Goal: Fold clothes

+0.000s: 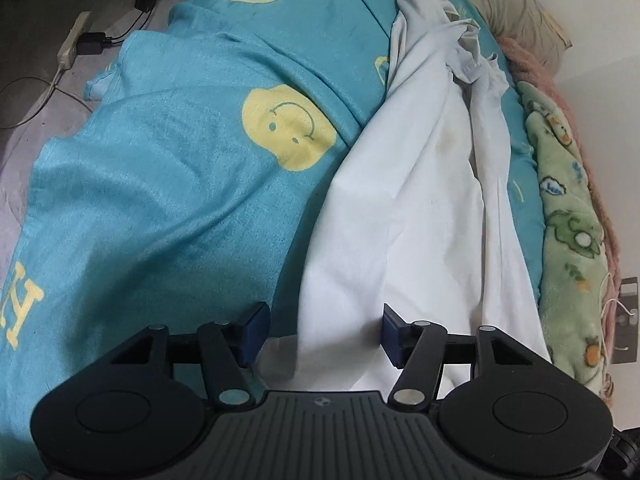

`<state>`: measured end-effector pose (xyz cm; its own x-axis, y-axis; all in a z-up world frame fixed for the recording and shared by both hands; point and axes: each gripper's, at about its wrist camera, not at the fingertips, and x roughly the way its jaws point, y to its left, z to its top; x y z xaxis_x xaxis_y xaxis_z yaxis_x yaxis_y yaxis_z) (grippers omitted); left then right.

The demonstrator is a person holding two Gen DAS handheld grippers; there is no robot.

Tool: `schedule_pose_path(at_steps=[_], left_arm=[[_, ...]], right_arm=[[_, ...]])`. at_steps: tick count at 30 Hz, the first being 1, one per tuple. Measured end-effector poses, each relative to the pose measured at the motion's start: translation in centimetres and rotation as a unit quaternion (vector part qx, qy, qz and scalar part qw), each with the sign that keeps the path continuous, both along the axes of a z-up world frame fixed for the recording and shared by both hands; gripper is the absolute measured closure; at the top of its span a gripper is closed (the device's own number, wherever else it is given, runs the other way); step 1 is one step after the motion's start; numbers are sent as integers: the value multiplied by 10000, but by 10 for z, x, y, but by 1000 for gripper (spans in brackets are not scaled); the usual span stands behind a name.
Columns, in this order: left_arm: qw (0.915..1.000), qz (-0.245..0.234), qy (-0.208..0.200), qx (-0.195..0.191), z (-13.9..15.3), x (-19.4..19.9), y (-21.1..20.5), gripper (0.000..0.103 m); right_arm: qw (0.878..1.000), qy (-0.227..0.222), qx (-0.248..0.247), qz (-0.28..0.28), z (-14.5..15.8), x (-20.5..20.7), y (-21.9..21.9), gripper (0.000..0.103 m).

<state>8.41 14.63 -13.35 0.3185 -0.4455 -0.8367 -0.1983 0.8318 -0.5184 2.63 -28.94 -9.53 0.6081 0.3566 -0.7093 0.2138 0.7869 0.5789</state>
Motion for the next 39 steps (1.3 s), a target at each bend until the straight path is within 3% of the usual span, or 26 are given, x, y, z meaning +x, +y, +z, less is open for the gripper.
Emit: schedule_pose_path(at_steps=[1, 2, 3, 4, 7, 9, 12, 14, 16, 18, 20, 21, 22, 24, 26, 27, 31, 34, 36, 37, 39], left_arm=[[10000, -76, -18, 57, 2, -1, -2, 46], [9997, -186, -22, 128, 4, -3, -4, 60], [9994, -309, -5, 176, 5, -4, -6, 85], [9988, -424, 10, 244, 8, -5, -8, 94], [9910, -800, -383, 1002, 32, -12, -18, 98], [9735, -1163, -727, 1829, 53, -16, -30, 98], [9384, -1737, -1231, 2721, 77, -34, -57, 98], [9216, -2251, -1326, 2869, 84, -48, -85, 95], [9147, -2830, -1239, 2606, 80, -58, -108, 84], [9198, -3366, -1040, 1727, 76, -64, -117, 56], [9283, -3468, -999, 897, 79, -69, -115, 52], [9352, -3301, -1069, 708, 82, -69, -109, 47], [9443, -3031, -1150, 564, 85, -67, -100, 45], [9645, -2289, -1285, 290, 86, -59, -74, 30], [9847, -1335, -1116, 114, 74, -36, -49, 23], [9904, -992, -962, 91, 66, -25, -39, 23], [9982, -519, -296, -28, 28, -1, -28, 25], [9976, -677, -121, 27, 15, 8, -40, 23], [9956, -887, -212, 215, 16, 9, -52, 23], [9946, -983, -239, 245, 17, 7, -56, 26], [9940, -1066, -186, 181, 17, 5, -56, 49]], right_arm=[[10000, 27, -35, -23, -2, 1, 0, 97], [10000, 54, -69, -46, -3, 3, 0, 97], [9999, 74, -79, -59, -4, 3, 0, 97], [9999, 93, -89, -71, -5, 3, 0, 97], [9999, 82, -142, 28, -4, 2, 4, 97], [9998, 57, -140, 150, -4, 1, 9, 97], [9995, 13, -104, 307, -4, 0, 17, 97], [9992, -8, -178, 364, -3, 0, 20, 97], [9992, 20, -129, 381, -4, 0, 19, 97], [9993, 41, -71, 362, -6, -1, 17, 97], [9994, 54, -8, 344, -6, -2, 16, 97], [9994, 56, 13, 335, -6, -3, 16, 97], [9994, 57, 27, 327, -6, -3, 15, 97], [9995, 65, 49, 311, -6, -3, 15, 97], [9995, 78, 63, 297, -7, -2, 16, 97], [9995, 85, 68, 293, -7, -2, 16, 97], [9996, 136, 118, 231, -10, -1, 13, 97], [9995, 189, 187, 187, -14, 0, 12, 97], [9993, 230, 253, 166, -16, 1, 11, 97], [9987, 289, 391, 160, -19, 2, 10, 97], [9965, 412, 708, 157, -26, 2, 7, 97]])
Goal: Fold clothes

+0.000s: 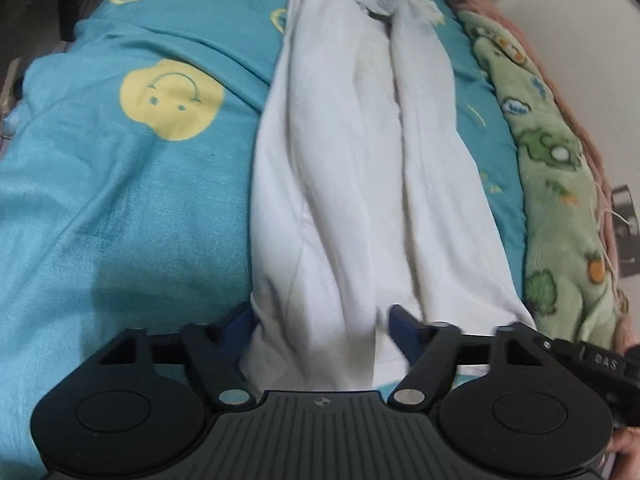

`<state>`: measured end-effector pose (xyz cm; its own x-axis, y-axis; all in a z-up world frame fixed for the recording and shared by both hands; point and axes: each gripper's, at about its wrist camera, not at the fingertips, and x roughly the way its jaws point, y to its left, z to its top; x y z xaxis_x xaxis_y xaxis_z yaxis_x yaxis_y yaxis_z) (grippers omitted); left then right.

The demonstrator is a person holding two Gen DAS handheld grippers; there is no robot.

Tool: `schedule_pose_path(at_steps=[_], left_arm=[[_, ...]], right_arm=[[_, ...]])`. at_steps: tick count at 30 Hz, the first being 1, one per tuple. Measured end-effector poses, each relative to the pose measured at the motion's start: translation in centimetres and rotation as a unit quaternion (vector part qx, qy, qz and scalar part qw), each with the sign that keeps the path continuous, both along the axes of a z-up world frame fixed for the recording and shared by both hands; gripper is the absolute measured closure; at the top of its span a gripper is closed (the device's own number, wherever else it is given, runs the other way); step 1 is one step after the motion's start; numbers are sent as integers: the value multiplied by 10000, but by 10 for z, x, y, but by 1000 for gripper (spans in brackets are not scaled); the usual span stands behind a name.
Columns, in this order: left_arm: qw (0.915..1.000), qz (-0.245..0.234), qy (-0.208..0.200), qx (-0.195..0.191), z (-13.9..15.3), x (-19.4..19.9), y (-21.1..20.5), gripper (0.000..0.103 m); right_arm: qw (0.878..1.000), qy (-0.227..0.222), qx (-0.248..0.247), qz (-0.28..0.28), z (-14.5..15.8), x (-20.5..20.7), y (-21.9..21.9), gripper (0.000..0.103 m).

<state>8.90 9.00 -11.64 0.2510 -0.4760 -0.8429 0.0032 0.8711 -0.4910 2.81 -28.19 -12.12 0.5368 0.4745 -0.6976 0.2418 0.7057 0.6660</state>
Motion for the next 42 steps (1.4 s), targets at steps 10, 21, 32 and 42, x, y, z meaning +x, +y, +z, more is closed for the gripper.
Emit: schedule_pose_path(at_steps=[10, 21, 32, 42], left_arm=[[9988, 76, -380, -308, 19, -14, 12, 94], [9989, -156, 324, -300, -10, -11, -1, 51], [9924, 521, -290, -1075, 38, -28, 23, 96], [9635, 972, -1619, -1899, 192, -74, 57, 97]], right_arm=[[9997, 115, -180, -86, 3, -2, 2, 93], [9989, 432, 49, 186, -17, 7, 11, 35], [9991, 179, 42, 376, 22, 2, 14, 95], [9902, -1374, 261, 54, 170, -28, -4, 96]])
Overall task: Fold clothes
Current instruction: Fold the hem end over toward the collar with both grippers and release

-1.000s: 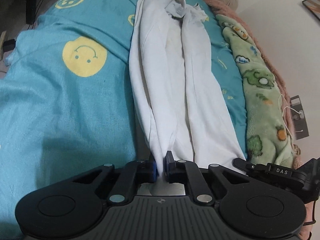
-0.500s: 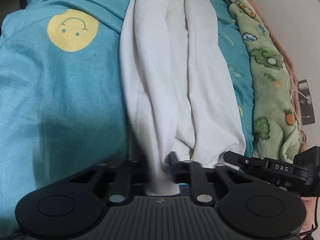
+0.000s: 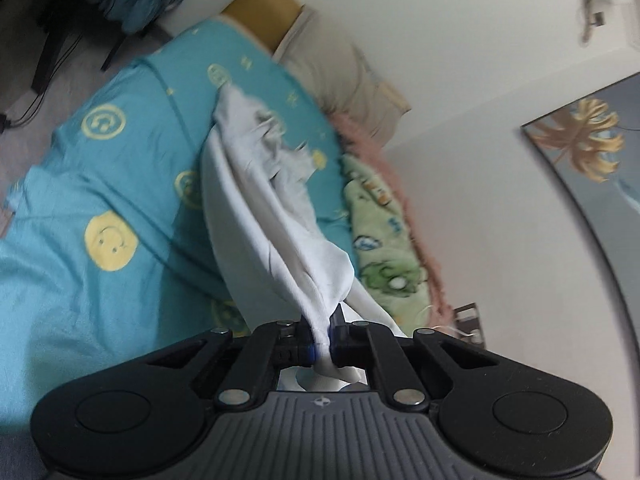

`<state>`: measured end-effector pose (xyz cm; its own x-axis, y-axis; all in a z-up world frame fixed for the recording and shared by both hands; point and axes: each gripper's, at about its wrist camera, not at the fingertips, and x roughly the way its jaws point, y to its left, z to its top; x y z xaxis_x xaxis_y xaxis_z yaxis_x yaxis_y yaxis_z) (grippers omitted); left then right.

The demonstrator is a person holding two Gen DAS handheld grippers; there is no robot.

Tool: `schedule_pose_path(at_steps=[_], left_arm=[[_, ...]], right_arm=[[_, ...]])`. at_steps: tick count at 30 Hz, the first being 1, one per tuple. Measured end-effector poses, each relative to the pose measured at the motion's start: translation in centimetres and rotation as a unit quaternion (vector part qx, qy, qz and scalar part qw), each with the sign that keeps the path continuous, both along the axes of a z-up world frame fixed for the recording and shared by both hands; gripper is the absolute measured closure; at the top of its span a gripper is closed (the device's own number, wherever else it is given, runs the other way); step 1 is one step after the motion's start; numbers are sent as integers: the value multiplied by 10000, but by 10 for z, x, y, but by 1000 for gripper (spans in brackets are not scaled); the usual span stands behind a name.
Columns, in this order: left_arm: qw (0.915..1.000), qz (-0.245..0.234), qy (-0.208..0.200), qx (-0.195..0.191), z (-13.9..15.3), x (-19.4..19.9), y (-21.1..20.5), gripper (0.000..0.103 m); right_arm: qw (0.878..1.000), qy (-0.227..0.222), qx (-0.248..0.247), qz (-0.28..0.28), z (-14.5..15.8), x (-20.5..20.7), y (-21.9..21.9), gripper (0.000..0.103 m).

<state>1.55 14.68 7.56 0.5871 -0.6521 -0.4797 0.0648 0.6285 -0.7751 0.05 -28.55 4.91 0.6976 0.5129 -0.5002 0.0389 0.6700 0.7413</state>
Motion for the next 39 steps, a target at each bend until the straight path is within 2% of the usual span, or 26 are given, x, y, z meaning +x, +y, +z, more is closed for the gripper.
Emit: schedule_pose_path(at_steps=[5, 10, 13, 16, 21, 23, 27, 30, 32, 35, 39], left_arm=[[10000, -38, -29, 4, 18, -53, 11, 97], [9998, -113, 156, 60, -2, -102, 21, 97], [9996, -63, 208, 151, -14, -99, 17, 97], [9995, 17, 160, 269, -20, -74, 12, 97], [9960, 195, -184, 850, -22, -8, -11, 97], [9911, 311, -407, 1228, -22, 21, -24, 97], [9761, 558, -736, 1969, -35, 83, -50, 97], [9615, 657, -1027, 2464, -57, 128, -66, 97], [9549, 717, -1108, 2659, -76, 156, -75, 96], [9492, 690, -944, 2921, -111, 196, -86, 96], [9452, 534, -623, 3160, -157, 225, -95, 95]], right_arm=[[9996, -242, -66, 130, 16, -46, 4, 96], [9996, -185, 28, 206, 0, -96, 6, 96], [9998, -76, -39, 158, -10, -99, 10, 96], [9999, -26, -117, 24, -17, -79, 12, 96], [9978, -147, -603, -237, -29, -9, 18, 96], [9961, -208, -802, -300, -36, 23, 21, 96], [9930, -300, -1092, -332, -56, 90, 26, 96], [9895, -487, -1302, -397, -77, 136, 27, 95], [9863, -569, -1497, -400, -94, 164, 28, 95], [9820, -466, -1802, -323, -128, 203, 30, 95], [9771, -144, -2115, -187, -173, 233, 35, 94]])
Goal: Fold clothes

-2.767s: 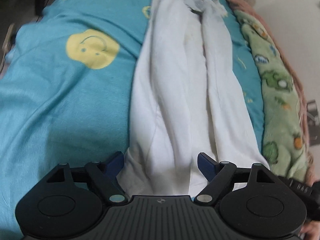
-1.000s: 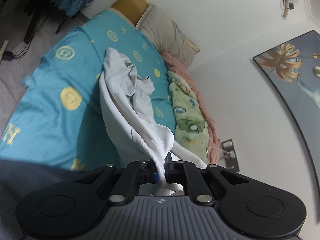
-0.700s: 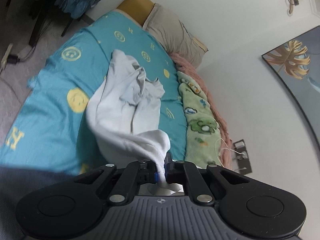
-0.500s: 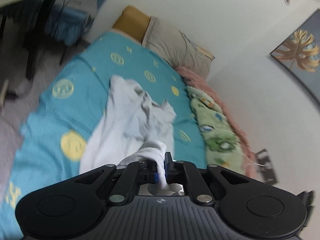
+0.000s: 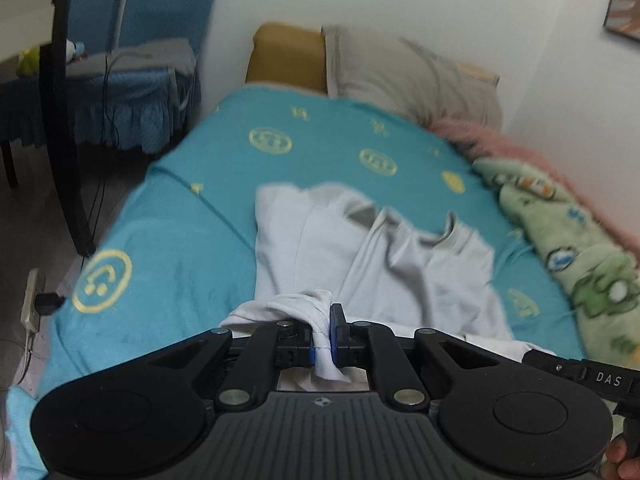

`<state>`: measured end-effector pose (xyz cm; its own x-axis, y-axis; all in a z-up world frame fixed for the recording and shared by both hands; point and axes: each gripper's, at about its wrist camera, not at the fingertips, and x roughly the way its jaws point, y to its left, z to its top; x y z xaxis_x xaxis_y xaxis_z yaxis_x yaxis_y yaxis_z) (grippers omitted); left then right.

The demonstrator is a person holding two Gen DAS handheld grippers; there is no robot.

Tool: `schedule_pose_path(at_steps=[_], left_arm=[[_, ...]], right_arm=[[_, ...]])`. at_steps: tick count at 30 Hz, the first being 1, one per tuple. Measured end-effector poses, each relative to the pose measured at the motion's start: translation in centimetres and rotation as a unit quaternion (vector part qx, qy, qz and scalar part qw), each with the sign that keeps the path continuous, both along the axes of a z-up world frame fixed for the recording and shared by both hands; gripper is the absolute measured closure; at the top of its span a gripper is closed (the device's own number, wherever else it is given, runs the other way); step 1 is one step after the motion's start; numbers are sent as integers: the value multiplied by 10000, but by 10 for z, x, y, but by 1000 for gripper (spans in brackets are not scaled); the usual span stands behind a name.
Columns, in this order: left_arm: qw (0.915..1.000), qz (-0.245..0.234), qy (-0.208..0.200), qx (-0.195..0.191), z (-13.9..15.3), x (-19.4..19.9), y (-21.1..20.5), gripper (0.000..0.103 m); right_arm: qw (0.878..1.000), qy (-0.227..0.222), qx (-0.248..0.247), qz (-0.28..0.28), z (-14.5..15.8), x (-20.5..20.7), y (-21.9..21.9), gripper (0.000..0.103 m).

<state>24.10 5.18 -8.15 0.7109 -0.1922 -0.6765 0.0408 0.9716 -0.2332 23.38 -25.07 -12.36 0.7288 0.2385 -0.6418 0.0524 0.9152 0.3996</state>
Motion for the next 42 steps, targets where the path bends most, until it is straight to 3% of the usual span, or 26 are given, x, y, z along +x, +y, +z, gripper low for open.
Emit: schedule_pose_path(at_steps=[4, 6, 8, 9, 10, 11, 12, 13, 15, 21, 28, 35, 42], left_arm=[[9994, -109, 202, 265, -23, 7, -1, 81], [9992, -115, 170, 329, -21, 0, 1, 59], [9992, -130, 63, 361, -12, -12, 3, 45], [9991, -179, -3, 380, -5, -19, 3, 39], [9989, -208, -65, 411, 2, -27, 3, 36], [9986, -222, -113, 469, 9, -35, 2, 31], [9981, -246, -155, 539, 16, -44, 1, 29], [9978, -261, -209, 576, 23, -54, 0, 28], [9975, -256, -324, 581, 36, -74, 1, 22], [9960, -265, -675, 512, 64, -137, 3, 20], [9969, -176, -647, 424, 48, -180, 18, 20], [9958, -382, -598, 574, 35, -184, -1, 20], [9945, -586, -359, 793, 12, -162, -20, 23]], right_arm=[[9997, 82, -218, 31, -16, 4, 8, 93], [9996, 94, -277, 10, -12, 2, 11, 93], [9995, 120, -276, -29, -4, -1, 12, 91], [9996, 114, -276, -27, 1, -5, 12, 84], [9996, 67, -282, -12, 6, -11, 12, 62], [9995, -24, -325, -1, 13, -18, 13, 48], [9993, -116, -369, 10, 19, -26, 14, 24], [9988, -234, -432, 13, 25, -36, 15, 19], [9982, -381, -466, 57, 37, -54, 16, 19], [9959, -578, -688, 72, 64, -111, 22, 19], [9942, -816, -696, 50, 66, -162, 23, 19], [9942, -712, -806, -79, 55, -162, 26, 19], [9973, -260, -499, -464, 42, -156, 12, 19]])
